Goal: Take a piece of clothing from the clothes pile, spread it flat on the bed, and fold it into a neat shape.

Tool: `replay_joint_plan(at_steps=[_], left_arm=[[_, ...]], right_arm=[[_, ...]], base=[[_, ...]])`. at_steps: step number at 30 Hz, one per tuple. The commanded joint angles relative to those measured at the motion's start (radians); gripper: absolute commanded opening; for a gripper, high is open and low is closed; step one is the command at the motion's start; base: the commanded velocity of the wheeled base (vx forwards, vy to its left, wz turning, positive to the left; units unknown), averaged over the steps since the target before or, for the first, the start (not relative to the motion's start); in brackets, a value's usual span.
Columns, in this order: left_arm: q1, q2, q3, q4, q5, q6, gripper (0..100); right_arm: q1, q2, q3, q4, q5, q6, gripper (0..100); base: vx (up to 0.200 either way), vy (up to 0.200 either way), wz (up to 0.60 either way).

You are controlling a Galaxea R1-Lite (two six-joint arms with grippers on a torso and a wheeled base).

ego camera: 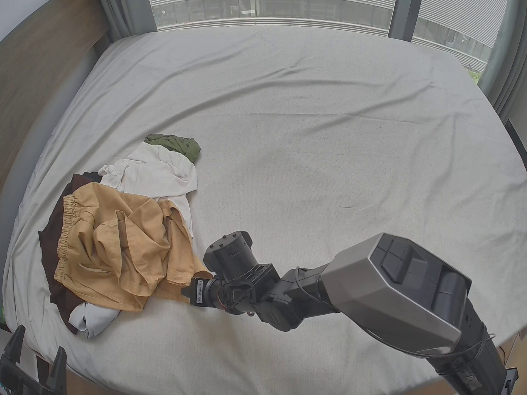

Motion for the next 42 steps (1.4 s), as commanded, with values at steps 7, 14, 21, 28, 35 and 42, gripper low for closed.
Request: replay_joint_plan(at_steps=[7,14,21,28,35,42], left_arm=[[0.000,-0.016,0.018,0.000,0.000,0.000,100],[0.000,-0.016,0.018,0.000,0.000,0.000,100],[0.000,-0.016,0.018,0.000,-0.003,0.000,100],[0.000,-0.016,0.018,0.000,-0.003,0.001,100],[0.000,-0.016,0.018,0.000,-0.003,0.001,100],[0.000,-0.016,0.018,0.000,-0.003,0.001,100]], right_arm=[[0.004,0.007,-0.001,-0.004,-0.014,0.004,0],[0.007,-0.054,0.085,-0.009,-0.047,0.011,0],[-0.006,-0.134,0.231,-0.024,-0.058,0.014,0],[-0.021,-0.195,0.355,-0.073,-0.066,0.014,0],[-0.047,-0.258,0.478,-0.104,-0.066,0.012,0],[-0.078,-0.323,0.556,-0.105,-0.076,0.009,0]], base=[[0.000,0.000,0.00],[0.000,0.000,0.00],[0.000,0.000,0.00],[0.000,0.000,0.00],[0.000,0.000,0.00],[0.000,0.000,0.00]])
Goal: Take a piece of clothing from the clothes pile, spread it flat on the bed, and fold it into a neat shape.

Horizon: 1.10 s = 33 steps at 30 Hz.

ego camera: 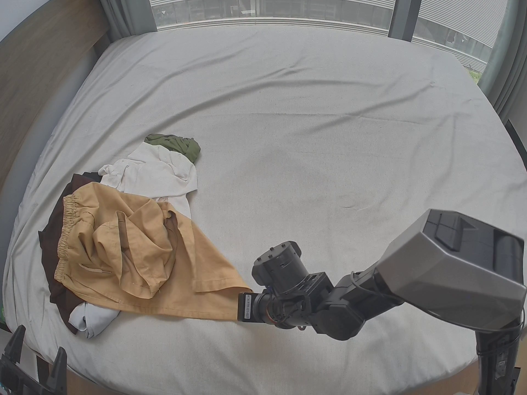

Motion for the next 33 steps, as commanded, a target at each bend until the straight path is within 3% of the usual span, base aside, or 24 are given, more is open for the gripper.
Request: replay_joint_plan(at_steps=[1,14,25,33], left_arm=[[0.000,-0.016,0.018,0.000,0.000,0.000,100],[0.000,-0.016,0.018,0.000,-0.002,0.000,100],[0.000,-0.016,0.018,0.000,-0.002,0.000,100],[0.000,-0.016,0.018,0.000,-0.002,0.002,100]], right_arm=[[-0.024,-0.067,0.051,-0.001,-0.007,-0.002,0],[-0.090,-0.116,0.261,-0.166,-0.033,-0.028,0],[-0.155,-0.211,0.383,-0.172,-0.038,-0.071,0],[-0.251,-0.277,0.510,-0.208,-0.038,-0.114,0]], base=[[0.000,0.000,0.00],[0.000,0.000,0.00],[0.000,0.000,0.00],[0.000,0.000,0.00]])
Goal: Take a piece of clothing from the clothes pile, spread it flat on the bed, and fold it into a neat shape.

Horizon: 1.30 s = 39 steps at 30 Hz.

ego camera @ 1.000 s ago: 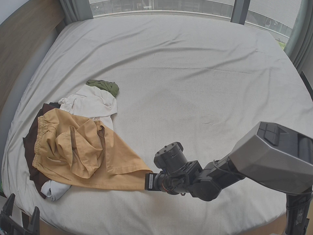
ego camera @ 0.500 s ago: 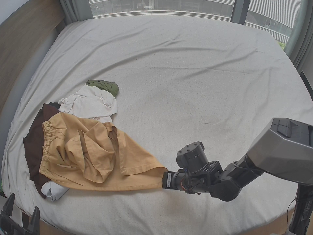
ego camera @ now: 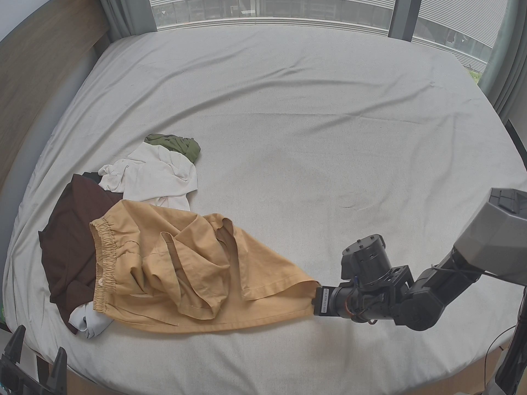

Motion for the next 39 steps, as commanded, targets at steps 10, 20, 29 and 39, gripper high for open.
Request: replay_joint_plan(at_steps=[10,20,29,39], left_arm=[[0.000,-0.016,0.018,0.000,0.000,0.001,100],[0.000,-0.016,0.018,0.000,0.000,0.002,100],[0.000,-0.016,0.018,0.000,-0.001,0.005,100],[0.000,-0.016,0.018,0.000,-0.003,0.007,100]], right_arm=[[-0.135,-0.060,0.212,-0.184,0.007,-0.081,0],[-0.219,-0.152,0.304,-0.190,0.037,-0.119,0],[-0.287,-0.178,0.389,-0.198,0.057,-0.158,0],[-0.359,-0.188,0.504,-0.276,0.082,-0.205,0]], base=[[0.000,0.000,0.00],[0.000,0.000,0.00],[0.000,0.000,0.00],[0.000,0.000,0.00]])
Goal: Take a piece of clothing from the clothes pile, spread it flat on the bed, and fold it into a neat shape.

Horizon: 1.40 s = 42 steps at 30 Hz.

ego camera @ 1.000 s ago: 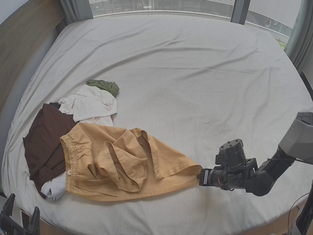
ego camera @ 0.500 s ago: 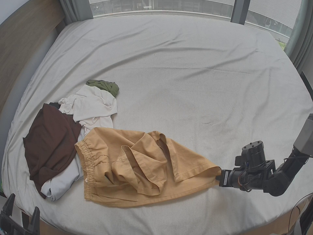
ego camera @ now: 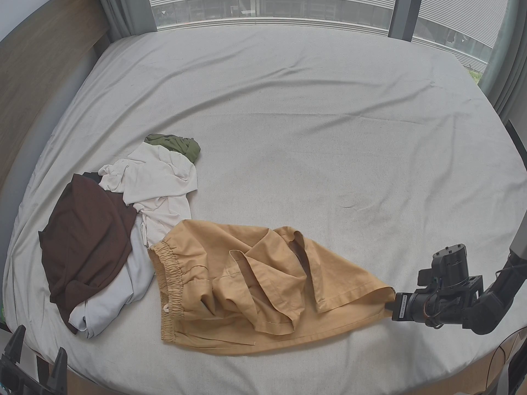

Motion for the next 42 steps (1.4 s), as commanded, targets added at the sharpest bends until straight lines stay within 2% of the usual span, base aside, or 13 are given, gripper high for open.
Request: replay_joint_plan(at_steps=[1,10,17,18,25,26,31,34,40,42], left_arm=[[0.000,-0.016,0.018,0.000,0.000,0.001,100],[0.000,-0.016,0.018,0.000,0.000,0.003,100],[0.000,-0.016,0.018,0.000,0.000,-0.002,100],[0.000,-0.016,0.018,0.000,0.000,-0.002,100],[-0.003,-0.016,0.018,0.001,-0.002,-0.002,100],[-0.003,-0.016,0.018,0.001,-0.005,0.003,100],[-0.003,-0.016,0.018,0.001,-0.019,0.014,100],[-0.003,-0.016,0.018,0.001,-0.023,0.015,100],[-0.003,-0.016,0.018,-0.020,-0.034,0.015,100],[-0.004,-0.002,-0.056,-0.057,-0.036,0.008,100]], right_arm=[[-0.040,-0.005,0.056,-0.031,0.022,-0.022,0],[-0.082,0.005,0.142,-0.131,0.033,-0.054,0],[-0.079,0.019,0.162,-0.163,0.048,-0.054,0],[-0.076,0.024,0.163,-0.171,0.053,-0.052,100],[-0.056,0.013,0.186,-0.309,0.094,-0.049,100],[-0.033,-0.022,0.211,-0.418,0.105,-0.051,100],[0.079,-0.087,0.275,-0.645,0.105,-0.043,100],[0.118,-0.090,0.275,-0.680,0.100,-0.039,100],[0.303,-0.102,0.255,-0.721,0.105,-0.039,100],[0.359,-0.102,0.229,-0.721,0.105,-0.028,100]], base=[[0.000,0.000,0.00],[0.000,0.000,0.00],[0.000,0.000,0.00],[0.000,0.000,0.00],[0.000,0.000,0.00],[0.000,0.000,0.00],[0.000,0.000,0.00],[0.000,0.000,0.00],[0.000,0.000,0.00],[0.000,0.000,0.00]])
